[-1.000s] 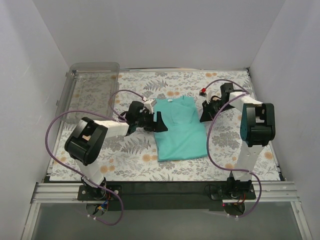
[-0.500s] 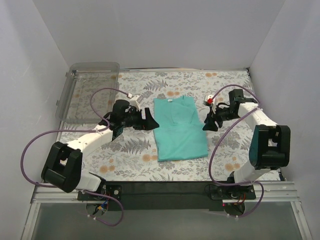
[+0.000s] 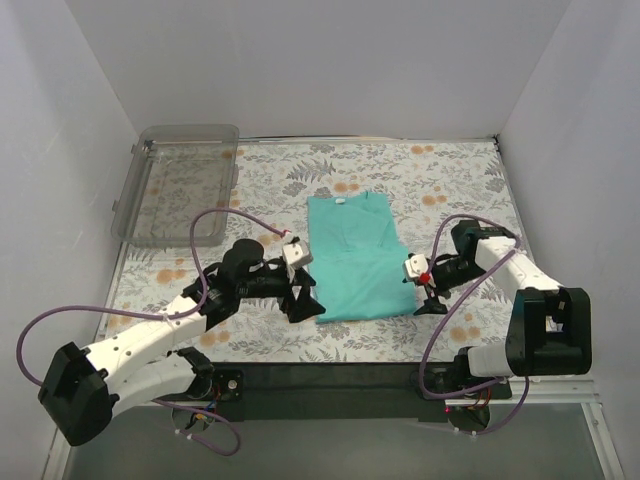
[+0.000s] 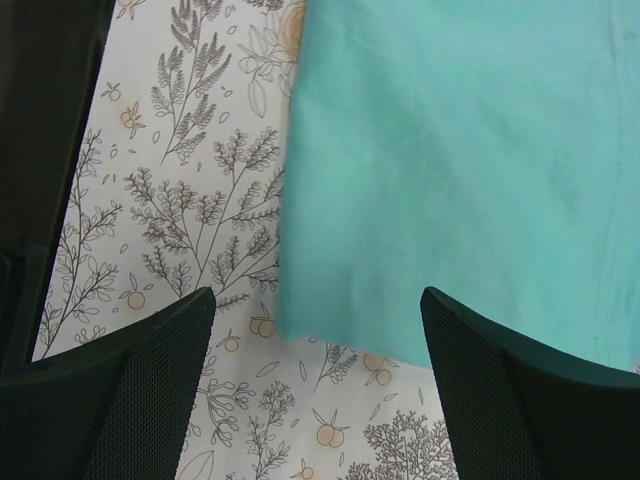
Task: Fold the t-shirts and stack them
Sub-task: Fold the tshirt
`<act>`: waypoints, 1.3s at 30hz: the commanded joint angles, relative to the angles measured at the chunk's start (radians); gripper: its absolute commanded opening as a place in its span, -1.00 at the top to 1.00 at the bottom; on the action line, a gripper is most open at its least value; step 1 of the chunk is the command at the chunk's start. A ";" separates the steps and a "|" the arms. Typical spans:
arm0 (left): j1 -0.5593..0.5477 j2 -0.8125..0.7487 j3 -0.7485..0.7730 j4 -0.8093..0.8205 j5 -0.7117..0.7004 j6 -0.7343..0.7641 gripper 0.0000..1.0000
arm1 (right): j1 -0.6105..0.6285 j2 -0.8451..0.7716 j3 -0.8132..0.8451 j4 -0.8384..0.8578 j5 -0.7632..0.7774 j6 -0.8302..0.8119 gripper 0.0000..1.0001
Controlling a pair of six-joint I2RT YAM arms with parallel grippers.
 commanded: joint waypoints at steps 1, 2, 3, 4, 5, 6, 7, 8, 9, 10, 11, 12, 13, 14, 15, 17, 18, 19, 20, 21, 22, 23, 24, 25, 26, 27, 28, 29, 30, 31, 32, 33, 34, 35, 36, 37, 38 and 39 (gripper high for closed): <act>-0.052 -0.031 -0.056 -0.027 0.036 0.400 -0.43 | 0.033 -0.019 -0.031 -0.025 0.024 -0.167 -0.51; -0.066 -0.031 -0.084 -0.026 0.036 0.496 -0.45 | 0.042 -0.021 -0.051 0.007 0.036 -0.142 -0.51; -0.072 -0.012 -0.092 -0.029 0.030 0.530 -0.45 | 0.050 -0.024 -0.062 0.029 0.046 -0.120 -0.51; -0.078 0.001 -0.096 -0.030 0.019 0.557 -0.45 | 0.064 -0.027 -0.074 0.055 0.056 -0.102 -0.51; -0.087 0.015 -0.101 -0.029 0.012 0.593 -0.45 | 0.067 -0.039 -0.088 0.082 0.062 -0.083 -0.51; -0.092 0.034 -0.102 -0.027 0.006 0.618 -0.45 | 0.070 -0.043 -0.116 0.137 0.081 -0.056 -0.50; -0.098 0.067 -0.101 -0.021 -0.010 0.633 -0.45 | 0.078 -0.047 -0.131 0.162 0.093 -0.048 -0.50; -0.110 0.085 -0.101 -0.012 -0.023 0.647 -0.45 | 0.079 -0.050 -0.140 0.182 0.104 -0.042 -0.51; -0.114 0.100 -0.095 -0.004 -0.030 0.681 -0.46 | 0.079 -0.050 -0.148 0.211 0.115 -0.034 -0.50; -0.118 0.131 -0.092 -0.001 -0.036 0.696 -0.46 | 0.081 -0.051 -0.159 0.221 0.119 -0.031 -0.50; -0.130 0.145 -0.092 0.006 -0.050 0.712 -0.46 | 0.081 -0.053 -0.162 0.231 0.125 -0.025 -0.50; -0.132 0.156 -0.093 0.017 -0.062 0.741 -0.47 | 0.081 -0.054 -0.168 0.251 0.138 -0.022 -0.50; -0.134 0.170 -0.095 0.025 -0.068 0.741 -0.47 | 0.081 -0.054 -0.176 0.261 0.142 -0.020 -0.50; -0.137 0.186 -0.096 0.038 -0.074 0.743 -0.47 | 0.079 -0.053 -0.179 0.270 0.145 -0.019 -0.50; -0.140 0.194 -0.099 0.067 -0.080 0.767 -0.47 | 0.081 -0.050 -0.179 0.277 0.145 -0.019 -0.50; -0.144 0.208 -0.106 0.097 -0.080 0.775 -0.47 | 0.081 -0.042 -0.176 0.282 0.141 -0.011 -0.48; -0.146 0.217 -0.106 0.100 -0.080 0.778 -0.47 | 0.079 -0.039 -0.174 0.284 0.139 -0.011 -0.48; -0.152 0.226 -0.098 0.098 -0.082 0.778 -0.47 | 0.081 -0.039 -0.173 0.285 0.139 -0.009 -0.47; -0.155 0.236 -0.096 0.097 -0.080 0.778 -0.47 | 0.081 -0.039 -0.173 0.287 0.139 -0.009 -0.47; -0.157 0.245 -0.098 0.100 -0.074 0.778 -0.47 | 0.079 -0.037 -0.174 0.288 0.141 -0.011 -0.47; -0.166 0.252 -0.101 0.103 -0.076 0.781 -0.47 | 0.079 -0.037 -0.176 0.288 0.142 -0.014 -0.46; -0.170 0.259 -0.101 0.106 -0.077 0.784 -0.47 | 0.081 -0.033 -0.180 0.291 0.148 -0.017 -0.46; -0.173 0.278 -0.101 0.106 -0.080 0.787 -0.47 | 0.081 -0.030 -0.182 0.296 0.153 -0.019 -0.46; -0.180 0.289 -0.099 0.106 -0.082 0.790 -0.47 | 0.081 -0.027 -0.185 0.300 0.158 -0.019 -0.46; -0.181 0.298 -0.098 0.106 -0.088 0.798 -0.47 | 0.081 -0.018 -0.189 0.310 0.167 -0.017 -0.45; -0.184 0.318 -0.098 0.109 -0.096 0.804 -0.47 | 0.079 -0.014 -0.191 0.314 0.168 -0.016 -0.44; -0.187 0.325 -0.096 0.111 -0.099 0.805 -0.47 | 0.081 -0.013 -0.193 0.320 0.171 -0.012 -0.44; -0.187 0.332 -0.096 0.115 -0.099 0.811 -0.46 | 0.079 -0.010 -0.194 0.330 0.171 -0.011 -0.43; -0.187 0.337 -0.096 0.121 -0.100 0.815 -0.47 | 0.081 -0.007 -0.194 0.334 0.167 -0.008 -0.43; -0.189 0.351 -0.093 0.121 -0.099 0.815 -0.47 | 0.082 -0.005 -0.194 0.336 0.165 -0.006 -0.41; -0.190 0.355 -0.089 0.120 -0.099 0.816 -0.46 | 0.081 0.002 -0.194 0.337 0.164 -0.005 -0.39; -0.193 0.358 -0.087 0.118 -0.102 0.816 -0.45 | 0.082 0.006 -0.194 0.340 0.164 -0.003 -0.37; -0.199 0.361 -0.089 0.118 -0.106 0.818 -0.42 | 0.084 0.007 -0.197 0.342 0.164 0.003 -0.31; -0.204 0.360 -0.090 0.121 -0.113 0.815 -0.40 | 0.085 0.009 -0.200 0.348 0.168 0.004 -0.28; -0.209 0.361 -0.096 0.132 -0.128 0.809 -0.39 | 0.088 0.007 -0.202 0.353 0.171 0.011 -0.24; -0.215 0.358 -0.101 0.138 -0.134 0.805 -0.36 | 0.091 0.006 -0.209 0.356 0.171 0.014 -0.19; -0.219 0.357 -0.106 0.147 -0.143 0.799 -0.34 | 0.093 -0.004 -0.212 0.365 0.171 0.014 -0.18; -0.224 0.354 -0.113 0.166 -0.163 0.792 -0.33 | 0.093 -0.010 -0.217 0.368 0.173 0.014 -0.17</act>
